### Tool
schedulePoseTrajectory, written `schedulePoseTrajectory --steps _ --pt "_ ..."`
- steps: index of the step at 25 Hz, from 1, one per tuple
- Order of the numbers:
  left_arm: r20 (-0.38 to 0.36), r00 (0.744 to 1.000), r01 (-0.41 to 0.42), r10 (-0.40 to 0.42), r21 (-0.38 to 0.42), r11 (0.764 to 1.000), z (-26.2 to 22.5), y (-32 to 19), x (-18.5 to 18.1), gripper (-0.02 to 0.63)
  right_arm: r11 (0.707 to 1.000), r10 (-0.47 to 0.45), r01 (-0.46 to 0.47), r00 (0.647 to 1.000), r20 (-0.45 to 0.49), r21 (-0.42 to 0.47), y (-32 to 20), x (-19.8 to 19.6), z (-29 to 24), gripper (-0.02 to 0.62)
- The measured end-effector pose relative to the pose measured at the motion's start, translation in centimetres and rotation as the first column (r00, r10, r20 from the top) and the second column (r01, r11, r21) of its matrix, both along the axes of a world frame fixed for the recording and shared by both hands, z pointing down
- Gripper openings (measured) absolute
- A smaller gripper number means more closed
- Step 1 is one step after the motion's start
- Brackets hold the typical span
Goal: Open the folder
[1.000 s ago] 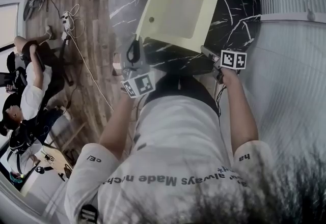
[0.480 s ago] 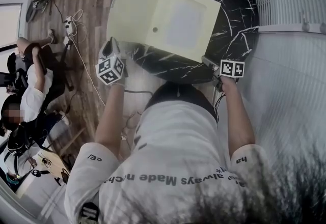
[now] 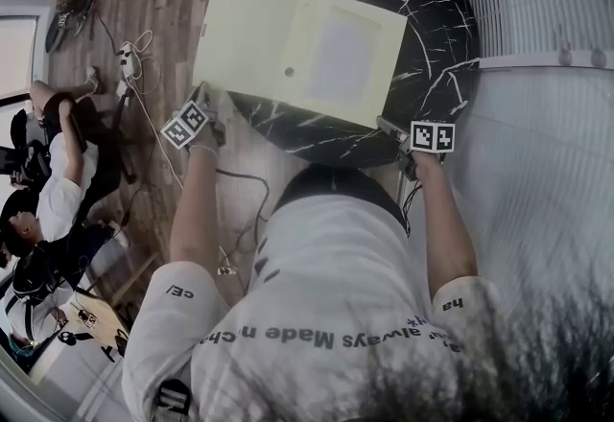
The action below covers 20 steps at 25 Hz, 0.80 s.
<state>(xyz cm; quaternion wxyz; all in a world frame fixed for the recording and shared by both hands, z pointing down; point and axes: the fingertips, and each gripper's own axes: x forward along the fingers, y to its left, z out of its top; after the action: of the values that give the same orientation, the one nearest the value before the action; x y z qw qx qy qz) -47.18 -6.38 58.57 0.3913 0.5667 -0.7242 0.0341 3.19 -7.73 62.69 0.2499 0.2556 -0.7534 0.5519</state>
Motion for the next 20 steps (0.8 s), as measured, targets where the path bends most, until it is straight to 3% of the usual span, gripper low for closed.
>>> schedulePoseTrajectory --steps 3,10,14,20 --pt "-0.106 0.993 0.047 -0.05 -0.026 0.999 2.9 0.9 -1.0 0.02 1.0 -0.006 0.006 1.0 -0.015 0.002 -0.2 0.0 0.0 0.298" --pt "-0.229 0.968 0.092 -0.107 -0.074 0.993 7.2 3.7 -1.4 0.046 1.0 -0.015 0.015 0.998 -0.068 0.003 -0.5 0.4 -0.2 0.296" --pt "-0.239 0.964 0.107 -0.119 -0.063 0.992 7.2 3.8 -1.7 0.072 1.0 -0.024 0.025 0.996 -0.085 0.013 -0.7 0.2 -0.4 0.29" --pt "-0.2 0.975 0.083 -0.093 -0.058 0.995 5.4 5.1 -1.0 0.177 0.998 0.019 -0.012 0.994 -0.104 0.069 -1.3 0.8 -1.6 0.251"
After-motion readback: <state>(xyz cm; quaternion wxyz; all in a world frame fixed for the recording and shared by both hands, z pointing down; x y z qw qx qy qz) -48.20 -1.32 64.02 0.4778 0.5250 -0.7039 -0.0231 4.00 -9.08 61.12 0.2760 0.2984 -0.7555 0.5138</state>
